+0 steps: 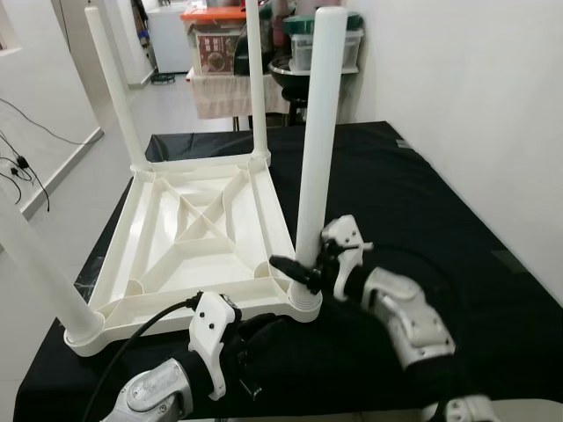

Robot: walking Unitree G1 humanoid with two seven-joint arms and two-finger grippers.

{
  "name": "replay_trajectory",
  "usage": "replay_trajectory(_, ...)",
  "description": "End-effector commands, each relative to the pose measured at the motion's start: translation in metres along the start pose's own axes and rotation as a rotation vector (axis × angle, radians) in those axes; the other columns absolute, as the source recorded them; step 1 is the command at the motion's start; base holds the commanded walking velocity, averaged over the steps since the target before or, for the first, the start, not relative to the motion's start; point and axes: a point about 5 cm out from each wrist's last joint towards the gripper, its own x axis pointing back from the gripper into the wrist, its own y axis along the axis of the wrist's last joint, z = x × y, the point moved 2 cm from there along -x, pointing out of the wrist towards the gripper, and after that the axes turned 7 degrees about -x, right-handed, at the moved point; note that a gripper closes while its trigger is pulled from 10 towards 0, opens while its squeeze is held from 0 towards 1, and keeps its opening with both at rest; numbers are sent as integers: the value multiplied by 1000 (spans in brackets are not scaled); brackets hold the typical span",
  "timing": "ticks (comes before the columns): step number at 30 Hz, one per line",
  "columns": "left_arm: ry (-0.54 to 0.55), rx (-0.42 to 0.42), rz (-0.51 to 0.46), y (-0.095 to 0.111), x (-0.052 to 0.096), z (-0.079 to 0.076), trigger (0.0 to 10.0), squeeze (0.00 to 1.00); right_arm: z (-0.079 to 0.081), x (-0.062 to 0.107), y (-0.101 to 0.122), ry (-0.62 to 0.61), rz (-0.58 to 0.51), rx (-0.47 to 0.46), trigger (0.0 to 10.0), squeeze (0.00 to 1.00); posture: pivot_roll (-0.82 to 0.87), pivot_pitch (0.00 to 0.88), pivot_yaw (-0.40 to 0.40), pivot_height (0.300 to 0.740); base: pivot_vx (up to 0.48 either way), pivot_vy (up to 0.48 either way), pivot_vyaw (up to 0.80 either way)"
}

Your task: Building children table

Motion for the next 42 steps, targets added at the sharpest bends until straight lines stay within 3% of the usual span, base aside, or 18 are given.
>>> replay_trajectory(1,11,-1,16,-5,0,1,10000,0,-1,-1,-1,74,14,-6,10000,0,61,0,-34,740,0,0,0)
replay_trajectory(5,13,-5,17,-6,-1,1,10000,0,-10,2,-2,120,60,8,10000,0,67,0,-35,740,0,0,0)
replay_trajectory(6,14,-7,17,-5,-1,1,10000,0,-14,2,1,137,69,1,7843,0,71,0,-35,740,0,0,0)
replay_trajectory(7,14,-9,16,-5,-1,1,10000,0,-17,2,4,148,67,-6,4667,0,71,0,-35,740,0,0,0)
replay_trajectory(8,14,-9,16,-5,-1,1,10000,0,-17,2,4,148,67,-6,4667,0,71,0,-35,740,0,0,0)
replay_trajectory(9,15,-11,16,-4,-1,1,10000,0,-18,3,7,166,60,-19,0,0,71,0,-36,740,0,0,0)
replay_trajectory(20,18,-18,13,-1,0,0,10000,0,-22,15,2,213,61,-6,0,0,63,0,-28,740,0,0,0)
replay_trajectory(25,15,-14,10,0,2,0,10000,0,-21,20,-13,39,61,33,0,0,46,0,-23,740,0,0,0)
replay_trajectory(26,14,-13,11,0,4,0,10000,0,-20,12,-22,-225,34,7,0,0,43,0,-27,740,0,0,0)
replay_trajectory(27,14,-13,11,0,4,0,10000,0,-20,12,-22,-225,34,7,0,0,43,0,-27,740,0,0,0)
replay_trajectory(28,14,-12,11,0,5,0,10000,0,-20,12,-28,-425,14,-14,0,0,39,0,-26,740,0,0,0)
replay_trajectory(29,14,-12,11,0,5,0,10000,0,-20,12,-28,-425,14,-14,0,0,39,0,-26,740,0,0,0)
replay_trajectory(30,14,-8,11,1,6,1,10000,0,5,12,-56,-565,41,-138,0,0,22,0,-8,740,0,0,0)
replay_trajectory(31,12,0,11,0,7,2,10000,0,26,4,-53,-503,60,13,0,0,-3,0,13,740,0,0,0)
replay_trajectory(36,8,0,15,1,6,2,10000,0,13,4,-62,-502,100,-114,0,0,31,0,-9,740,0,0,0)
replay_trajectory(40,23,3,16,0,7,3,10000,0,17,2,-59,-498,90,-94,0,0,25,0,1,740,0,0,0)
replay_trajectory(41,21,1,16,0,7,3,10000,0,13,5,-58,-534,86,-96,3843,0,26,0,6,740,0,0,0)
replay_trajectory(42,21,1,16,0,7,3,10000,0,13,5,-58,-534,86,-96,3843,0,26,0,6,740,0,0,0)
